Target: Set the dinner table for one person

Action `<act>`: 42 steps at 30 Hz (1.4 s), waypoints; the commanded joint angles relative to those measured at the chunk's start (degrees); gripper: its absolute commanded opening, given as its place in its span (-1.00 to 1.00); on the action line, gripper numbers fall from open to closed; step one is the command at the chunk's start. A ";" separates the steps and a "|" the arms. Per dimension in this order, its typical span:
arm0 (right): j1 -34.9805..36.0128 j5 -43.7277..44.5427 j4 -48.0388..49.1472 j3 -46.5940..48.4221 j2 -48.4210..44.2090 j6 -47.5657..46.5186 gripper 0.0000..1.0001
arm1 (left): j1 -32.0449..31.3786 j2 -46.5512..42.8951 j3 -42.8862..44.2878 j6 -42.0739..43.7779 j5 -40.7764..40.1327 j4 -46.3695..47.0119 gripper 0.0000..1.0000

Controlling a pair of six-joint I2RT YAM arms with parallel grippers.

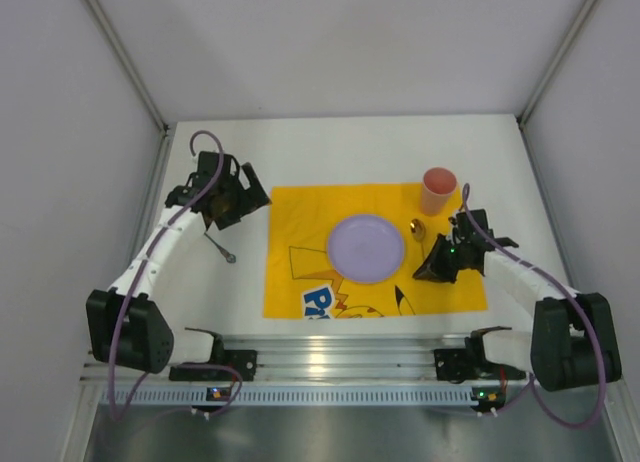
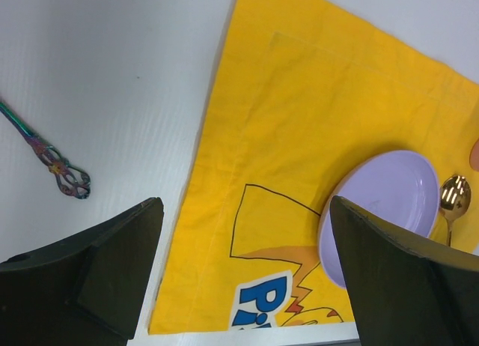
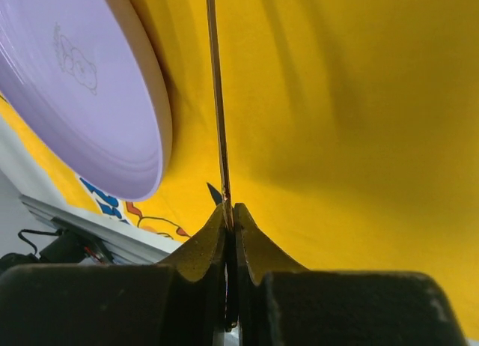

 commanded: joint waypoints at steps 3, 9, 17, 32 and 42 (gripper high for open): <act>-0.65 -2.54 4.68 -0.15 2.79 1.11 -0.51 | 4.66 -1.23 -1.57 3.37 1.24 0.54 0.96; -0.74 0.34 -5.40 0.99 -5.09 -2.06 0.07 | 10.38 -1.85 -4.30 4.95 3.00 1.24 0.96; -0.30 8.77 -22.30 13.01 -12.15 -8.03 -0.01 | 15.65 -0.19 -7.82 6.27 1.78 3.17 0.92; -0.39 10.98 -28.90 19.19 -16.37 -8.30 0.04 | 20.84 15.99 -6.16 7.23 -10.53 9.59 0.70; -0.83 12.39 -31.10 20.15 -17.08 -9.00 -0.04 | 23.30 26.53 -4.48 10.57 -8.43 15.04 0.12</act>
